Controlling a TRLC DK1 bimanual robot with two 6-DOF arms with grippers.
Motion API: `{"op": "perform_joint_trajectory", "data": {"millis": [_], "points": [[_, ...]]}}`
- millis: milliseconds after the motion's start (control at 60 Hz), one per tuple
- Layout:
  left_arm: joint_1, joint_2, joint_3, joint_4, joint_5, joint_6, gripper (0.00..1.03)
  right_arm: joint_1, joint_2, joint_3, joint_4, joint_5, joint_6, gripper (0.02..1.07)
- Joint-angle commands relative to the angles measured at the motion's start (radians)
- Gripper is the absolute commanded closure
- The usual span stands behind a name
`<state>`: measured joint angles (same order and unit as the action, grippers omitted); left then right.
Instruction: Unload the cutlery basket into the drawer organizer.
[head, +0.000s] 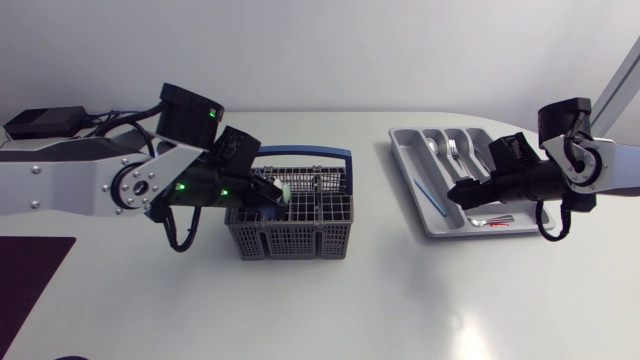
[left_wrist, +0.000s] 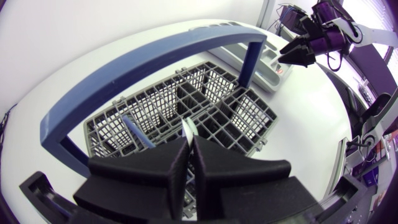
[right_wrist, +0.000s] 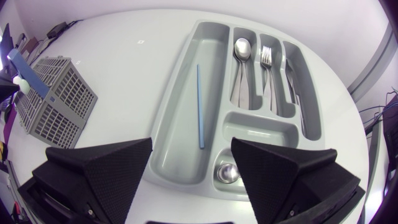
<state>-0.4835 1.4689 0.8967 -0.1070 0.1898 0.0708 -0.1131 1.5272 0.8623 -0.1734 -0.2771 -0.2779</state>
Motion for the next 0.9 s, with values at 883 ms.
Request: {"op": "perform_joint_trajectory", "data": {"millis": [883], "points": [[0.164, -0.297, -0.124, -0.016, 0.295, -0.02, 0.93, 0.085, -0.242, -0.126, 0.018, 0.009, -0.072, 0.16]]}}
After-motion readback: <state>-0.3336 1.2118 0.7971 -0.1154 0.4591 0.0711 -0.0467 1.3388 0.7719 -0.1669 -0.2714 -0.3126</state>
